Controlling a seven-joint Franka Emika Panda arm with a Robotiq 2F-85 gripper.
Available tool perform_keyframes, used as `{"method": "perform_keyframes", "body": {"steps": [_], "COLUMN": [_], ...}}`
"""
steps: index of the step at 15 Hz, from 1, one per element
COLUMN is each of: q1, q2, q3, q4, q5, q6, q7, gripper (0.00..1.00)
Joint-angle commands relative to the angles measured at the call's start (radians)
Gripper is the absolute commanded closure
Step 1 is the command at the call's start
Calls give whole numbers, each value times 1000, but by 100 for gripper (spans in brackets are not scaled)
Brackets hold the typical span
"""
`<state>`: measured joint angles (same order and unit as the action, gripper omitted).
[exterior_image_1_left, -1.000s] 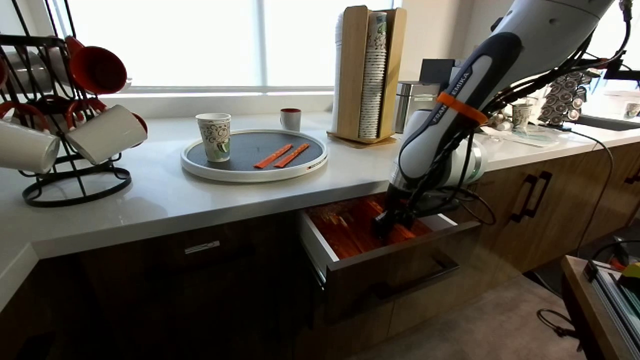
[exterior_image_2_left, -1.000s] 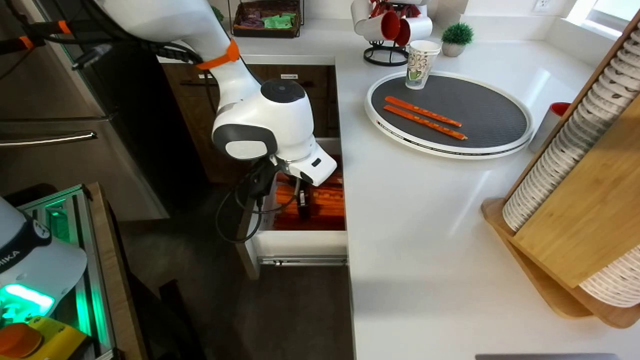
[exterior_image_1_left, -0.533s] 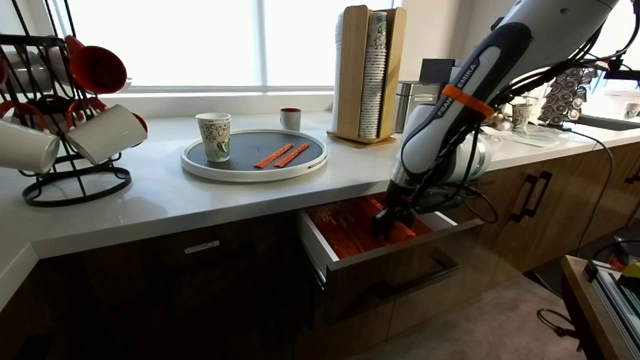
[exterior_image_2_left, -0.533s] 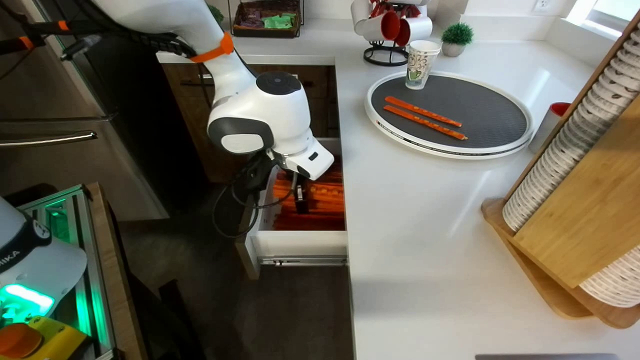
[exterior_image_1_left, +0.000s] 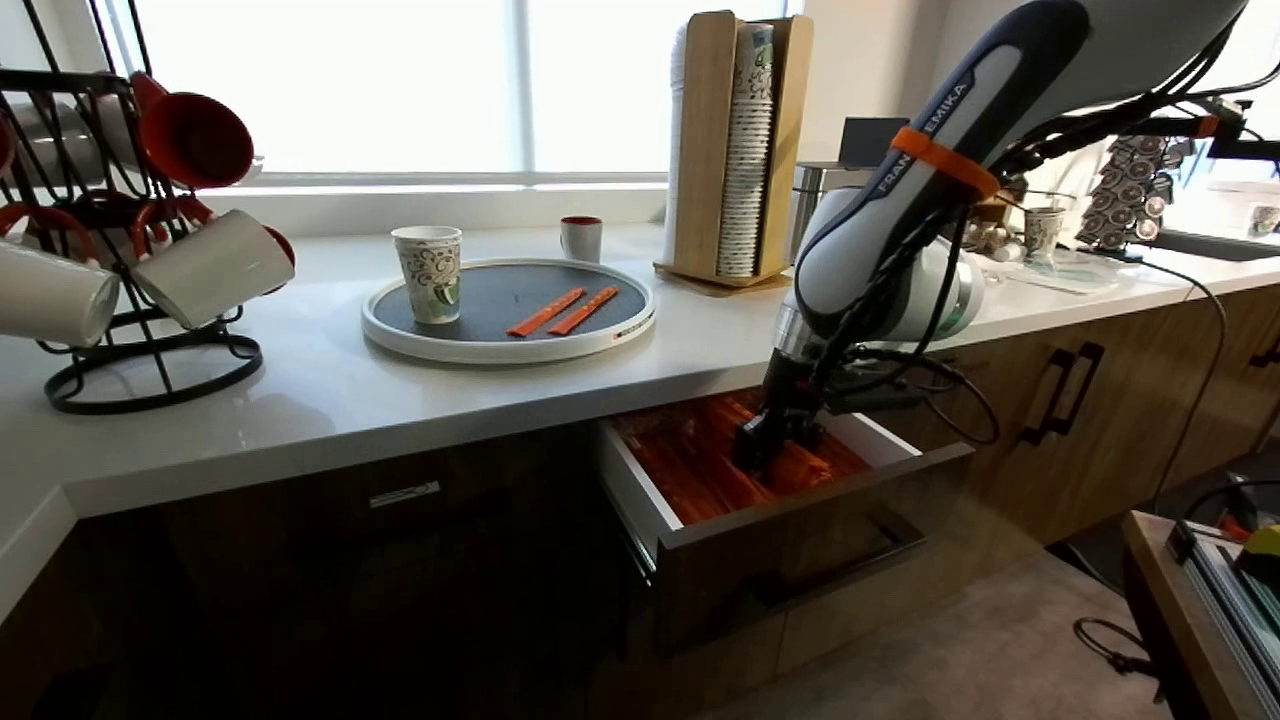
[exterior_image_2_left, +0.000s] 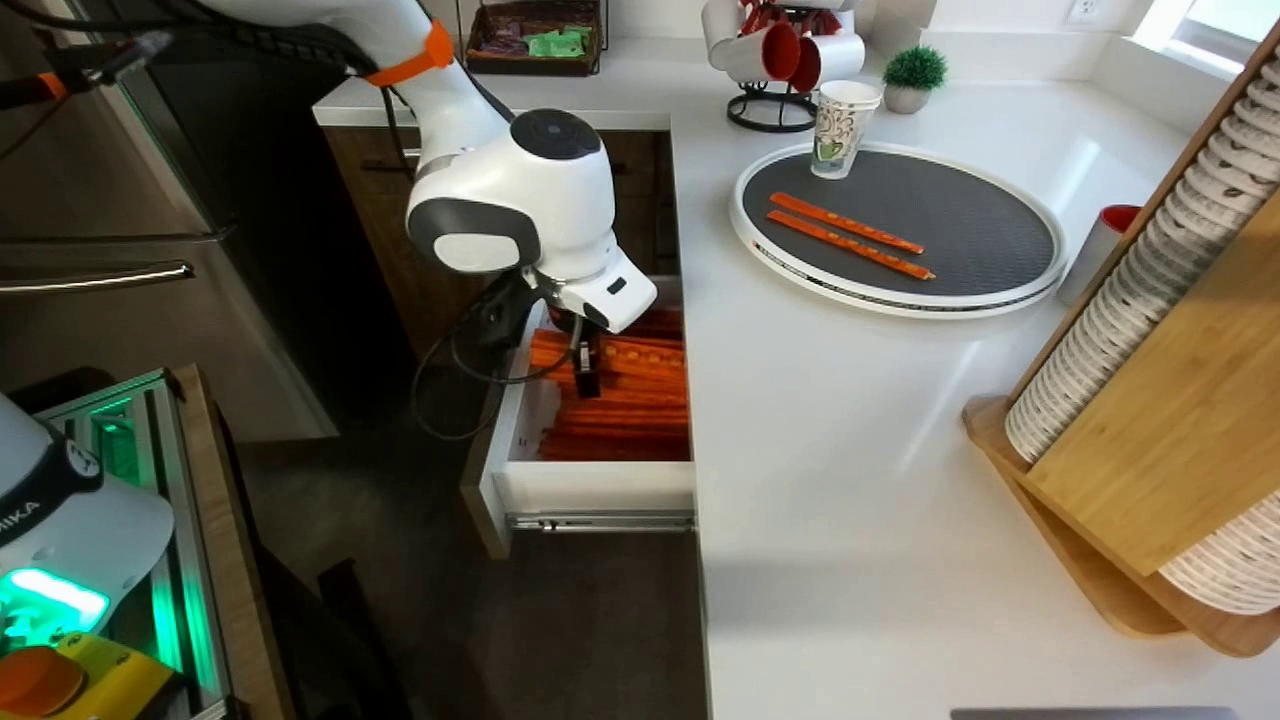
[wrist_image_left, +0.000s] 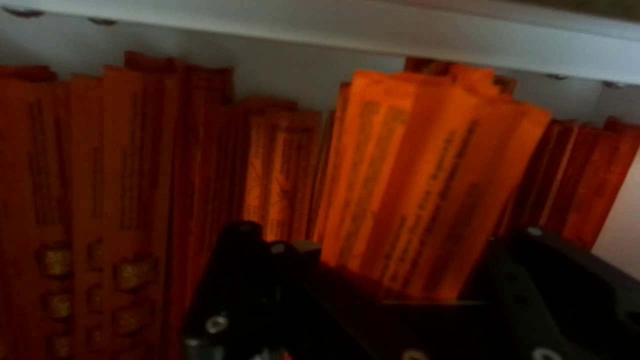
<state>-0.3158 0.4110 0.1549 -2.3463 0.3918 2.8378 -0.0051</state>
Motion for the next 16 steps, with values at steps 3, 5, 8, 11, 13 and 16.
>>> {"method": "perform_keyframes", "body": {"steps": [3,5,8,11,13,16], "q1": [-7,5,17,22,29,48], "q2": [-53,-60,-73,-123,-161,-202], "q3": [7,-7,-34,-63,-90,-145], "q4": [3,6,15,13,17,33], "q5": [122,148,172,207,233,230], "q6": [-199,-257,-314,-384,-441,-584], "q7": [-57,-60,-54,-32,-14,34], "gripper": [100,100,100,100,100,100]}}
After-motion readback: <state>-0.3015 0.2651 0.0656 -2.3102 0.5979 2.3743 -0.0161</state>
